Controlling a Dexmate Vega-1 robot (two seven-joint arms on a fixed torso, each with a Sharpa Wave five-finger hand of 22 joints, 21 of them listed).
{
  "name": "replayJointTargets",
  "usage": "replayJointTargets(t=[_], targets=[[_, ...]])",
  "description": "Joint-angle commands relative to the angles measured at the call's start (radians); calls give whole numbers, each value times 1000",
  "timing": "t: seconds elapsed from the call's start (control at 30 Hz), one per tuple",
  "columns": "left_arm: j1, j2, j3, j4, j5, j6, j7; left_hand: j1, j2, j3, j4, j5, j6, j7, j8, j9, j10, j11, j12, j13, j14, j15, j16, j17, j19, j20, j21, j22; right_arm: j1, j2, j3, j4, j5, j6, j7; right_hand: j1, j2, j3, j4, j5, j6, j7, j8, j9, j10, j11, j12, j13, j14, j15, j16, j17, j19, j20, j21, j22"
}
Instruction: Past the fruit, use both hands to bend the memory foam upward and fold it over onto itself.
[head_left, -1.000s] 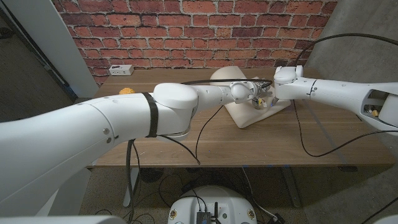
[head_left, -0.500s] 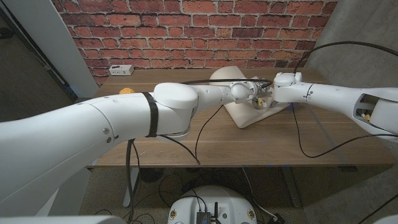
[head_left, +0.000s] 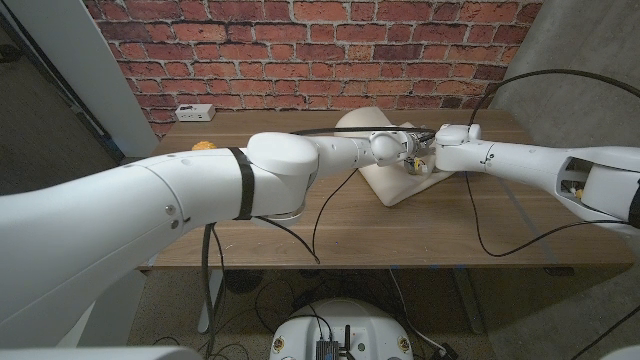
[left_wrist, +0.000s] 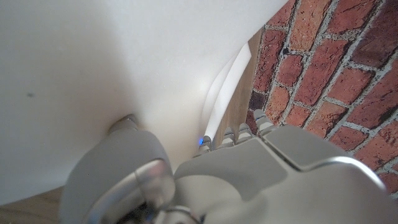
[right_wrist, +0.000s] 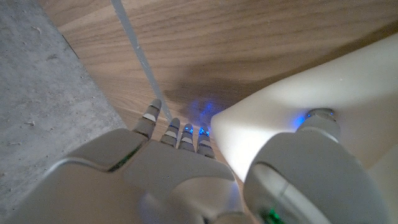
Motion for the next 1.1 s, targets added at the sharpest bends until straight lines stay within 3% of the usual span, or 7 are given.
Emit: replayJointTargets(t=[0.03,0.27,0.4,0.5,0.57,0.77,1.1], targets=[[-2,6,-30,0,0,0,1,6,60,6,11,0,-408,-14,13,2,-340,-23,8,-2,-202,-14,11,0,-221,3,17,5,-6,35,-35,33,-4,-12,-46,-5,3,-10,0,8,7,-6,6,2,-7,-2,2,3,-3,1,-4,5,-8,4,-1,2],[20,15,-122,0,6,0,1,66,224,113,0,-67,-307,-25,26,1,-240,-54,19,-7,-88,-50,17,-3,-106,3,46,5,10,57,-62,66,-1,-4,-37,-3,-1,-16,-1,10,9,-11,7,2,-7,-6,2,3,-4,0,-4,5,-13,3,0,2],[66,18,-274,0,104,0,6,109,246,258,15,-121,-237,-16,30,1,-167,-61,32,-7,-30,-55,13,1,-47,3,61,2,15,63,-68,72,0,-8,-38,0,-2,-18,-2,11,9,-12,7,1,-9,-6,2,4,-5,1,-4,5,-15,4,1,2],[92,23,-401,-4,204,8,60,154,242,467,40,-175,-127,-28,37,1,-74,-85,44,-8,55,-77,13,1,42,4,85,-1,17,60,-72,69,0,-2,-41,3,-1,-19,-3,12,8,-14,6,1,-10,-7,2,4,-6,1,-4,5,-18,4,1,1],[38,30,-262,-7,33,95,132,165,241,533,41,-193,-79,-31,38,0,-27,-98,50,-9,104,-98,19,1,99,2,100,-3,18,64,-74,75,1,-4,-41,4,-1,-20,-4,13,9,-13,7,1,-10,-7,2,4,-7,1,-4,5,-19,4,2,1],[20,22,-182,-7,-289,214,275,115,222,560,81,-214,22,-48,49,-1,42,-125,58,-11,172,-123,27,4,207,0,134,-6,23,64,-81,72,1,-1,-42,8,1,-21,-5,15,9,-14,7,1,-11,-6,3,4,-10,4,-5,5,-23,5,2,1],[84,40,-252,-7,-431,307,727,47,177,534,92,-226,88,-70,48,-3,100,-155,60,-14,228,-147,18,-5,256,0,139,-12,29,59,-90,59,-1,-6,-45,15,5,-24,-6,18,10,-16,7,0,-12,-8,4,4,-11,2,-4,5,-29,4,3,1]])
